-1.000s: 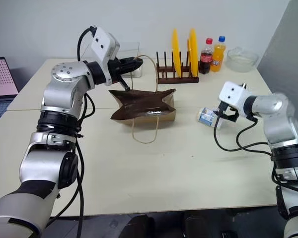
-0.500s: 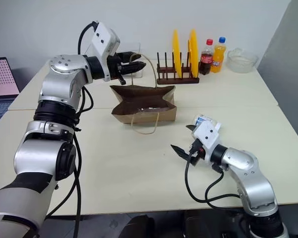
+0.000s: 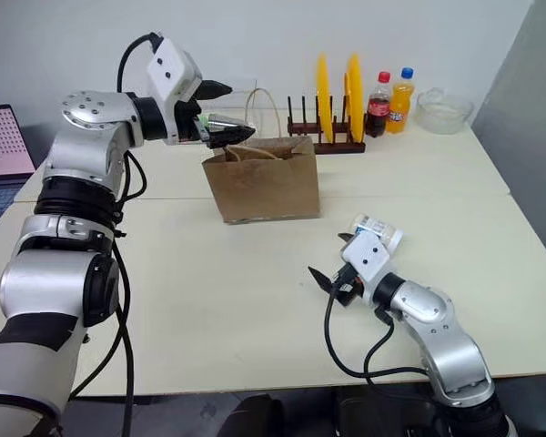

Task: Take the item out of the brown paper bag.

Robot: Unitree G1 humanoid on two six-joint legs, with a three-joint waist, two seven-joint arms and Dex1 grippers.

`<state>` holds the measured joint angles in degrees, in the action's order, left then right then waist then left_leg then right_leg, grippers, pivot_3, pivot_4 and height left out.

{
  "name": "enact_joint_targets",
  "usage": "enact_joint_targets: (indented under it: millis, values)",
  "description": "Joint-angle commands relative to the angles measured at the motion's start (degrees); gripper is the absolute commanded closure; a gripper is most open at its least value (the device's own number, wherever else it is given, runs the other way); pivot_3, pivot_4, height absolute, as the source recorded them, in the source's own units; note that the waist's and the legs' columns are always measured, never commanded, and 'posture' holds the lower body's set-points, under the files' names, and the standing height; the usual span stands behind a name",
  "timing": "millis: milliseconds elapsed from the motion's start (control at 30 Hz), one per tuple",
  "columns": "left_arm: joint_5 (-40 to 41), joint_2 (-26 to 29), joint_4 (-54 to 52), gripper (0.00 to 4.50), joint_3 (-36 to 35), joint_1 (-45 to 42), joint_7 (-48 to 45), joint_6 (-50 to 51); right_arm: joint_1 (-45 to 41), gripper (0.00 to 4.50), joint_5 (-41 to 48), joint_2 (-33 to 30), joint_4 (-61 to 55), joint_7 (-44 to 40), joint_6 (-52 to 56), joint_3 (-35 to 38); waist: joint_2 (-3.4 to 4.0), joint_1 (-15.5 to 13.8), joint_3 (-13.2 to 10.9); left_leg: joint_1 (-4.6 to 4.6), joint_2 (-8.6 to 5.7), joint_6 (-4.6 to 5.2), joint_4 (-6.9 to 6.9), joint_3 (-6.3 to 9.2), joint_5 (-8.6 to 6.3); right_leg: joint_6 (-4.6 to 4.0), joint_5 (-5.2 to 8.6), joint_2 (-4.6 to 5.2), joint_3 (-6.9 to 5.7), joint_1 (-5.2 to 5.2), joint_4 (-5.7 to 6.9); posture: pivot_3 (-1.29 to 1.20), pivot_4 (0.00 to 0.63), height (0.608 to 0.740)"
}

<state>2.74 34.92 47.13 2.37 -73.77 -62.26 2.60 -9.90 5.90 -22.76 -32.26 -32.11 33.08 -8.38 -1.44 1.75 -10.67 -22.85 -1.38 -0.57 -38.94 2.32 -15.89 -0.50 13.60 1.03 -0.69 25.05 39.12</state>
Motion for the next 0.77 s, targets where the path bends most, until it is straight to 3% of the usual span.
enact_joint_targets:
  millis: [33,100,233,367,500,533,600,767]
  values:
    - [5.1,2.8,-11.6,0.03,-4.7,4.6,-0.2,5.9,1.0,0.00,0.1,-0.4,-1.4,1.2,-4.0,2.0,0.02,0.1,0.0,0.01,0.01,0.00,0.00,0.00,0.00,0.00,0.00,0.00,0.00,0.00,0.00,0.00,0.150,0.740]
    - [7.3,3.3,-20.0,0.03,-7.2,10.0,2.5,11.0,2.6,0.00,-0.2,-0.3,-1.6,2.1,-5.7,2.8,0.03,0.1,0.0,0.02,0.01,-0.01,0.01,0.02,0.00,0.00,0.00,0.00,0.02,0.00,0.03,0.00,0.150,0.740]
    - [11.9,-0.6,-44.9,0.03,-14.7,28.0,16.7,26.3,7.7,0.00,-0.8,0.9,-2.2,4.5,-9.8,3.2,0.04,0.0,0.1,0.02,0.03,-0.15,0.00,0.07,0.08,0.00,0.00,0.03,0.05,-0.04,-0.02,0.00,0.150,0.740]
    - [10.8,-10.6,-66.1,0.03,-17.6,49.9,31.0,29.0,12.4,0.00,-0.9,4.9,0.4,8.2,-17.2,3.5,-0.04,-0.2,0.2,0.11,0.02,-0.08,0.00,0.02,0.04,0.00,-0.01,0.05,0.13,-0.14,-0.05,0.00,0.150,0.740]
    - [5.4,-15.4,-72.6,0.03,-13.3,63.4,37.6,24.7,15.3,0.00,0.2,9.1,3.6,11.4,-22.6,5.0,-0.21,-1.1,0.3,0.25,0.02,-0.01,-0.01,0.21,-0.01,0.00,-0.01,0.02,-0.03,-0.37,-0.11,0.00,0.150,0.740]
    - [4.6,-16.0,-72.8,0.03,-12.5,66.1,38.4,23.0,15.8,0.00,0.4,9.8,4.5,11.7,-23.8,5.3,-0.16,-1.3,0.3,0.71,0.02,0.00,0.10,0.19,-0.02,0.00,0.01,0.02,-0.01,-0.81,-0.18,0.00,0.150,0.740]
    - [3.9,-16.8,-72.2,0.03,-11.7,69.9,39.3,20.1,16.2,0.00,0.4,10.6,6.1,12.1,-25.5,5.8,-0.14,-1.5,0.3,1.34,0.01,0.03,0.21,0.15,-0.06,0.28,0.22,0.03,0.03,-1.39,-0.30,0.00,0.150,0.740]
    - [2.5,-18.6,-69.8,0.03,-10.4,74.5,41.4,13.0,15.9,0.00,0.1,10.7,9.2,12.4,-28.0,6.0,-0.14,-1.6,0.3,1.51,0.02,0.04,0.21,0.17,-0.06,0.28,0.27,0.02,-0.01,-1.61,-0.39,0.00,0.150,0.740]
